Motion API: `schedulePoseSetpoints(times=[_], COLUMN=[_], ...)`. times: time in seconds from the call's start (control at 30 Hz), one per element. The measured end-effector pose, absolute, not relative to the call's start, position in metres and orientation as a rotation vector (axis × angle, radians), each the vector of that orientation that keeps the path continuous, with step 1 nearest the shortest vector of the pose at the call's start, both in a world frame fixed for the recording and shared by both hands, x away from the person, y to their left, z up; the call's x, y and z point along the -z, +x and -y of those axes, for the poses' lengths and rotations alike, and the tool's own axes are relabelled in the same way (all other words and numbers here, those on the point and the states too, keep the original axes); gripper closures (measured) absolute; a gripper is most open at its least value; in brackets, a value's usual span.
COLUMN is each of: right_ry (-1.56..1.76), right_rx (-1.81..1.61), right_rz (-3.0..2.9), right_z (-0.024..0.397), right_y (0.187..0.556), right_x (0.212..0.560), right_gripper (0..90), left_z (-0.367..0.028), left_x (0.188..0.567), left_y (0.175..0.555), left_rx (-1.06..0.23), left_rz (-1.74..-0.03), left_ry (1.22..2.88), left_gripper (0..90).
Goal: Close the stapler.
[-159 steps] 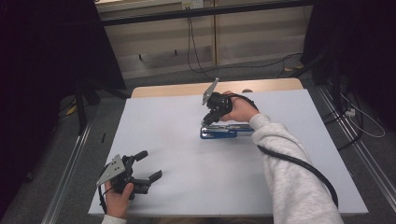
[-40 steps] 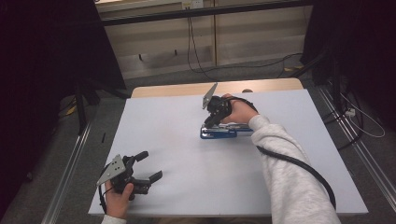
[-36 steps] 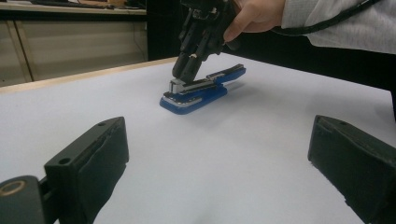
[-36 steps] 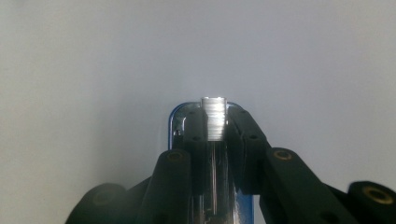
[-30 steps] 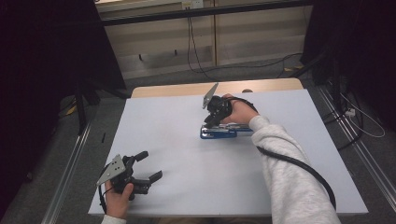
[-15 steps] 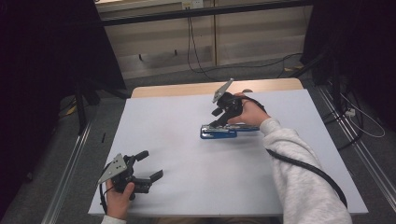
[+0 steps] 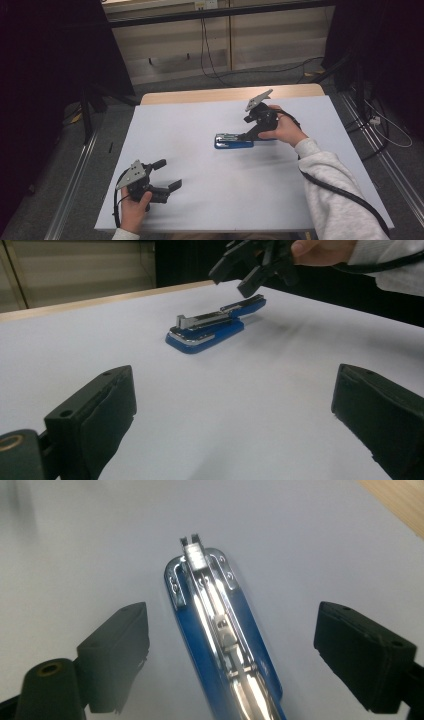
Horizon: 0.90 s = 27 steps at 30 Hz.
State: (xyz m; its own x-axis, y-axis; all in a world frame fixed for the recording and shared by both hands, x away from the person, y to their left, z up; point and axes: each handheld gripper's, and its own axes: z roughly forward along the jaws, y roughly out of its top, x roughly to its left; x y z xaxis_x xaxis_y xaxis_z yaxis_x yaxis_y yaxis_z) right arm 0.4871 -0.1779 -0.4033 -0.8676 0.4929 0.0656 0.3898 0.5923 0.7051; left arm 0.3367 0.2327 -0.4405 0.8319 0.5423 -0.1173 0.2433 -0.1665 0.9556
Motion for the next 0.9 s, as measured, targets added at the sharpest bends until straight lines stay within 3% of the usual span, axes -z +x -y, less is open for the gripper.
schedulePoseSetpoints(times=[0.67,0.9], right_ry=[0.937,1.041], right_rx=[-1.097,-1.105], right_rz=[-2.505,-2.412], right_z=[0.238,0.258], right_y=[0.437,0.426], right_x=[0.416,0.418], right_gripper=[12.0,17.3], left_z=[-0.19,-0.175], left_x=[0.435,0.433], left_y=[0.37,0.382], left_rx=[-0.262,-0.267], left_rz=[-0.662,-0.658], left_ry=[1.834,1.858], left_gripper=[3.8,3.7])
